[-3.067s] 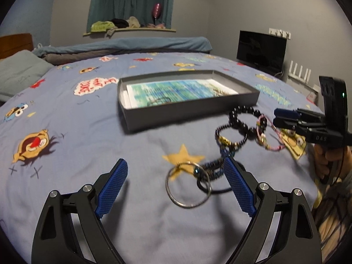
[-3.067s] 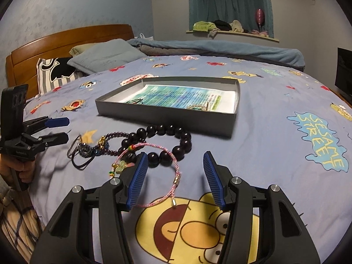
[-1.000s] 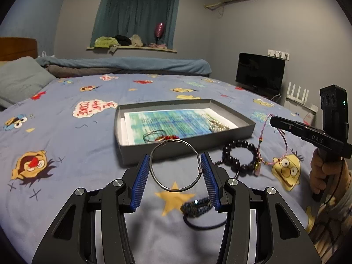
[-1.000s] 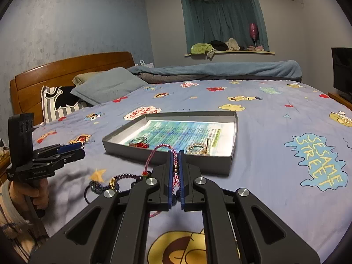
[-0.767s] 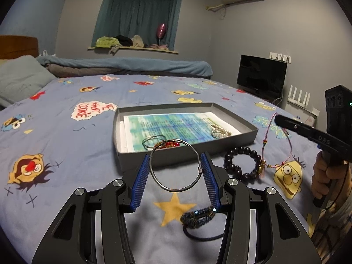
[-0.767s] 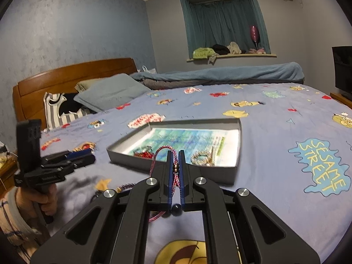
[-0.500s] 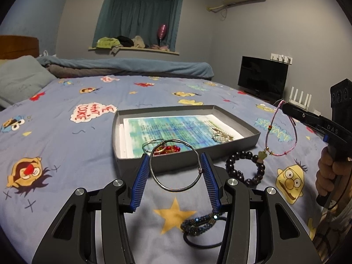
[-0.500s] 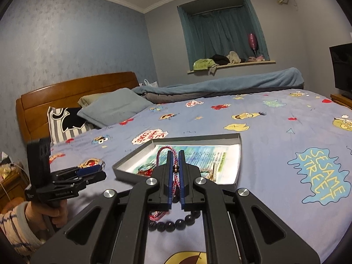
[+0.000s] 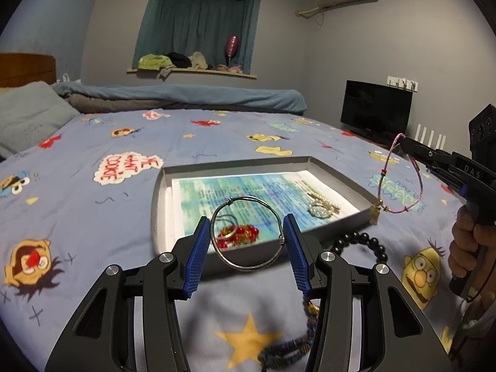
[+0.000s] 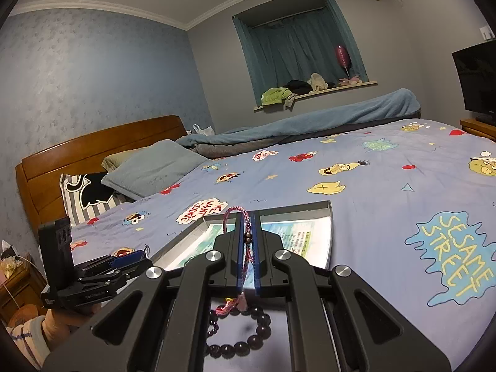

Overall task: Organize jewelry
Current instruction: 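Carry the pink bracelet and silver hoop over the gray box, then open both tools to drop the hoop and pink bracelet into the box, then withdraw both open tools from the box to the remaining bracelets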

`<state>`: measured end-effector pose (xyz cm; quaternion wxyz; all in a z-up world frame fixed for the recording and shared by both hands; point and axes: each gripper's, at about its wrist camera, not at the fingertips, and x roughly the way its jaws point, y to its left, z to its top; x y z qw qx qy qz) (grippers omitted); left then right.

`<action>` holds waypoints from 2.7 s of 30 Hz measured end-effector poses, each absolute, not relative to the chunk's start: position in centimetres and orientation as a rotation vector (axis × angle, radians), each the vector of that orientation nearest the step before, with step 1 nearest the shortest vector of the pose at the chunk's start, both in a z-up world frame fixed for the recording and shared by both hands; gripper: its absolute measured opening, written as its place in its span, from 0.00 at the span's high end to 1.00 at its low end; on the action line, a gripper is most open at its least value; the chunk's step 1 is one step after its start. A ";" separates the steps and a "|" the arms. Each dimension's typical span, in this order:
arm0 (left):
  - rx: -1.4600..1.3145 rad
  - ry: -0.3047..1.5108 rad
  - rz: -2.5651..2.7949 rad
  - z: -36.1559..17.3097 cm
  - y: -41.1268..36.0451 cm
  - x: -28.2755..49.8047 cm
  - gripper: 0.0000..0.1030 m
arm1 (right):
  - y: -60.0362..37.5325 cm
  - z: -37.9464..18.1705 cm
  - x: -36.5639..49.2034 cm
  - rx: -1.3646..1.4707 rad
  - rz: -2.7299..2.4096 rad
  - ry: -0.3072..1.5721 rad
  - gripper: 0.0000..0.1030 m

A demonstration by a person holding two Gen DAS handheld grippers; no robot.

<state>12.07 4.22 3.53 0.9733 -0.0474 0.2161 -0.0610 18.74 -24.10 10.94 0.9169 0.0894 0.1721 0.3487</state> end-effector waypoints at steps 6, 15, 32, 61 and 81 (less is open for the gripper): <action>-0.102 0.431 -0.107 3.9 4.8 14.0 0.52 | -22.9 11.1 20.5 0.177 0.709 0.361 0.95; -0.104 0.440 -0.103 4.2 5.1 17.2 0.52 | -21.0 10.3 24.0 0.165 0.683 0.409 0.95; -0.112 0.597 -0.136 2.7 3.1 24.1 0.52 | -17.3 6.8 30.0 0.131 0.651 0.599 0.95; -0.063 0.575 -0.099 3.1 3.0 22.5 0.18 | -17.2 5.9 28.3 -0.024 0.599 0.618 0.41; -0.051 0.506 -0.103 3.6 5.4 14.3 0.13 | -20.7 6.3 20.9 -0.053 0.616 0.523 0.32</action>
